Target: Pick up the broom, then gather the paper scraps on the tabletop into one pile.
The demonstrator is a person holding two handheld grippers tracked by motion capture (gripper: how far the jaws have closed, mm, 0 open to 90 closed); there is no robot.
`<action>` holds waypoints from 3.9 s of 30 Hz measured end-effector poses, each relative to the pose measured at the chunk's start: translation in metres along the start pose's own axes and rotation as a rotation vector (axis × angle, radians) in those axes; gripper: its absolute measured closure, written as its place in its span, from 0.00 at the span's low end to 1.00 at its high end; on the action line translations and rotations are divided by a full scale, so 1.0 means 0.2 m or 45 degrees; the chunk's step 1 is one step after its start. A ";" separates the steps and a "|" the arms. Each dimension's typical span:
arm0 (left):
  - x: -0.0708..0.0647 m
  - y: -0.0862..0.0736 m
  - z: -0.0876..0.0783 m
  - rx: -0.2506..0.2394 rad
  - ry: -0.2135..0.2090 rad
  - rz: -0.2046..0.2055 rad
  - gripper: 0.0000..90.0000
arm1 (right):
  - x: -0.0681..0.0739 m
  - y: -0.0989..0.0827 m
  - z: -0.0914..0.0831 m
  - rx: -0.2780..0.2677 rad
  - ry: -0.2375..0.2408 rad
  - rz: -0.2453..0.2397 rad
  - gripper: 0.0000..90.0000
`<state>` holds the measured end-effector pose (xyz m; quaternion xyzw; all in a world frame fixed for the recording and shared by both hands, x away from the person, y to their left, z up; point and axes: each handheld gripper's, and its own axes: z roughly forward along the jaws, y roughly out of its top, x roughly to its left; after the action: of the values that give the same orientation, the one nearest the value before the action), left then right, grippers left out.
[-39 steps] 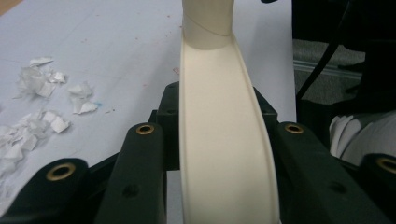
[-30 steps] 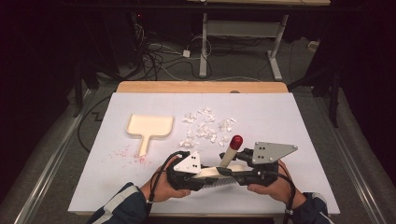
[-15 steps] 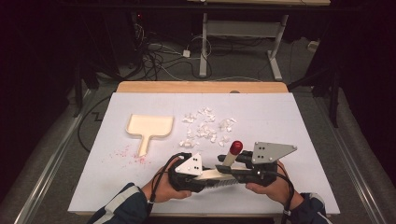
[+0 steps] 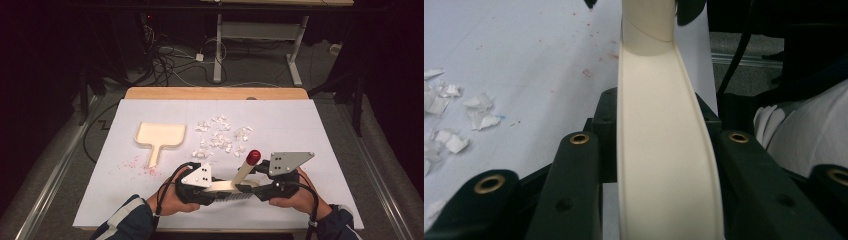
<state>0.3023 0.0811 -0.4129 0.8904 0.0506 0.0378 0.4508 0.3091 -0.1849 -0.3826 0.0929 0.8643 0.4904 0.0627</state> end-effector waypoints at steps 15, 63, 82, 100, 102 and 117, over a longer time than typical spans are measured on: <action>0.02 -0.03 -0.05 -0.001 -0.034 0.008 0.67 | -0.02 -0.10 0.15 0.228 0.165 -0.082 0.73; -0.04 -0.66 -0.53 0.170 0.859 -0.394 0.22 | -0.42 -0.04 -0.05 0.127 -0.679 0.152 0.76; -0.04 -0.66 -0.49 0.231 0.808 -0.348 0.22 | -0.95 -0.09 0.33 0.379 -1.012 0.103 0.76; -0.04 -0.65 -0.46 0.240 0.763 -0.347 0.22 | -0.79 -0.14 0.48 0.264 -0.828 0.026 0.75; -0.04 -0.65 -0.46 0.238 0.762 -0.345 0.22 | -0.75 -0.14 0.46 0.244 -0.787 0.010 0.75; -0.06 -0.64 -0.45 0.243 0.759 -0.327 0.22 | -0.49 -0.12 0.31 0.176 -0.631 -0.056 0.75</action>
<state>0.2733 0.2256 -0.4629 0.8647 0.2951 0.2347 0.3319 0.4138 -0.1675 -0.4336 0.1956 0.8558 0.3908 0.2767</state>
